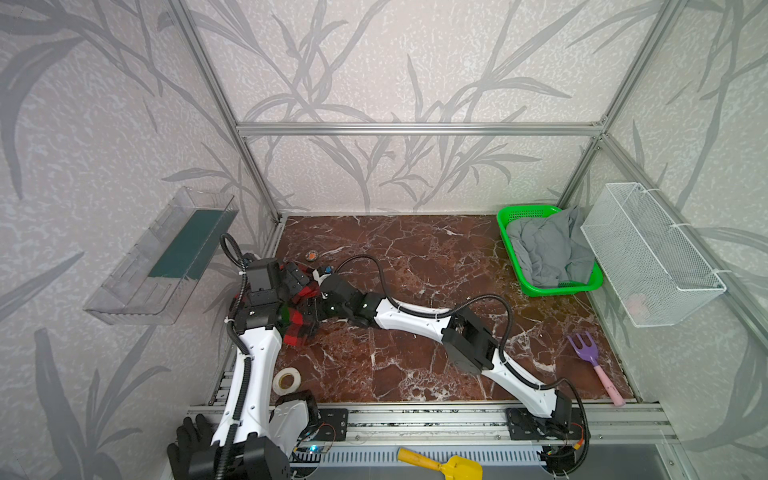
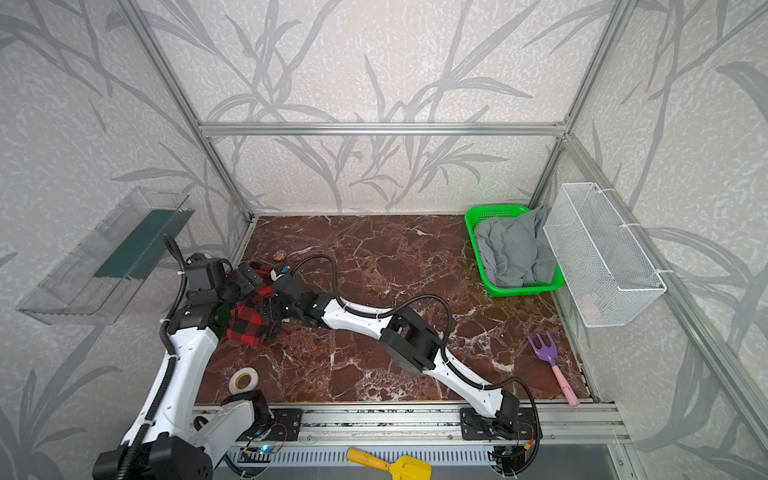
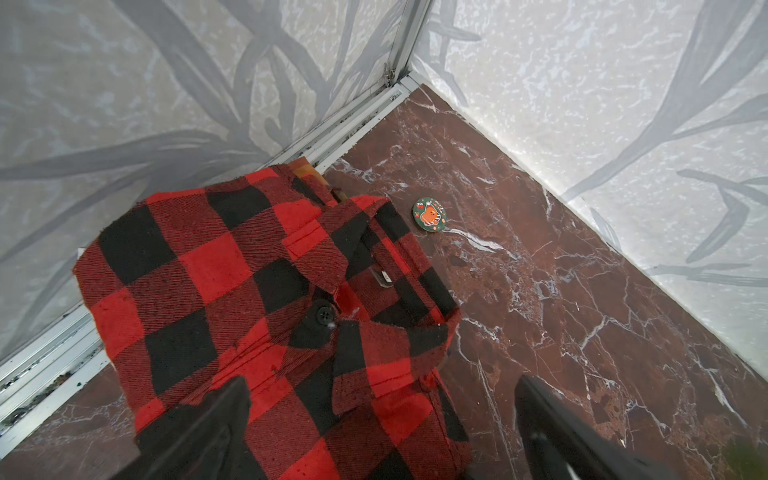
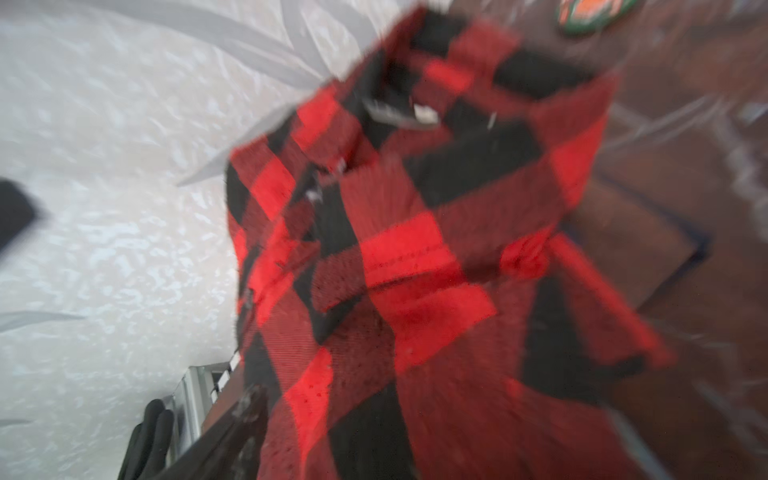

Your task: Fold and stack the long sleeve shirts

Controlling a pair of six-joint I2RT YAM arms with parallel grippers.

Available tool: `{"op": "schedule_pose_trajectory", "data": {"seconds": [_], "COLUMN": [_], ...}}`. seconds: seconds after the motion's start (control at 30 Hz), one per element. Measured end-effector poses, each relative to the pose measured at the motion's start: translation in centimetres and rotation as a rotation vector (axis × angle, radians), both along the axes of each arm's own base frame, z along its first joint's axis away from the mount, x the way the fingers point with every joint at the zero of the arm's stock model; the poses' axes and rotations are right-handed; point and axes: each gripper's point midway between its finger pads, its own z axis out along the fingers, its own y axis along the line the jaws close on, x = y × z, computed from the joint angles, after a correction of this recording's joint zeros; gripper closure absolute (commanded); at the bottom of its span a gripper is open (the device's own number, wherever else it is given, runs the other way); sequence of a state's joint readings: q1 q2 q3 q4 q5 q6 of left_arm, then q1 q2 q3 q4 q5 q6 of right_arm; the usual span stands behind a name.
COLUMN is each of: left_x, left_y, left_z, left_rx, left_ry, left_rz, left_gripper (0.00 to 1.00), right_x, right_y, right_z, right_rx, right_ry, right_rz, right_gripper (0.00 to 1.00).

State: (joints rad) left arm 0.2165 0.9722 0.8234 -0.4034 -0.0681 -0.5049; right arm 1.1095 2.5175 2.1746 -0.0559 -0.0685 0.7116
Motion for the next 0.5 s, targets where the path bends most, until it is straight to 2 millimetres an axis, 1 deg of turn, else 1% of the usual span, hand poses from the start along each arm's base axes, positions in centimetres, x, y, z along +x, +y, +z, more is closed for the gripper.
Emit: {"op": "schedule_pose_trajectory", "data": {"seconds": [0.1, 0.13, 0.23, 0.3, 0.4, 0.47, 0.5], "left_x": [0.2, 0.3, 0.6, 0.7, 1.1, 1.2, 1.1], "left_y": [-0.2, -0.3, -0.7, -1.0, -1.3, -1.5, -1.6], "left_z": [0.1, 0.2, 0.0, 0.1, -0.5, -1.9, -2.7], "left_rx": [-0.004, -0.006, -0.011, -0.010, -0.002, 0.005, 0.008], "left_ry": [-0.012, -0.016, -0.023, -0.030, -0.043, -0.049, -0.049], "left_rz": [-0.010, -0.016, -0.038, -0.051, -0.062, -0.071, -0.073], "left_gripper": [0.01, 0.01, 0.01, 0.01, 0.01, 0.01, 0.01], "right_x": [0.6, 0.7, 1.1, 1.3, 1.1, 1.2, 1.3], "right_y": [-1.9, -2.8, -5.9, -8.6, -12.7, -16.5, -18.2], "right_z": [3.9, 5.5, 9.5, 11.9, 15.2, 17.2, 17.8], "right_rx": [0.007, 0.011, 0.013, 0.003, -0.014, -0.031, -0.041], "right_ry": [-0.064, -0.092, -0.166, -0.224, -0.319, -0.376, -0.398], "right_rz": [-0.006, -0.011, -0.034, -0.058, -0.092, -0.125, -0.140], "right_gripper": [0.13, 0.13, 0.08, 0.01, 0.01, 0.01, 0.01]}}
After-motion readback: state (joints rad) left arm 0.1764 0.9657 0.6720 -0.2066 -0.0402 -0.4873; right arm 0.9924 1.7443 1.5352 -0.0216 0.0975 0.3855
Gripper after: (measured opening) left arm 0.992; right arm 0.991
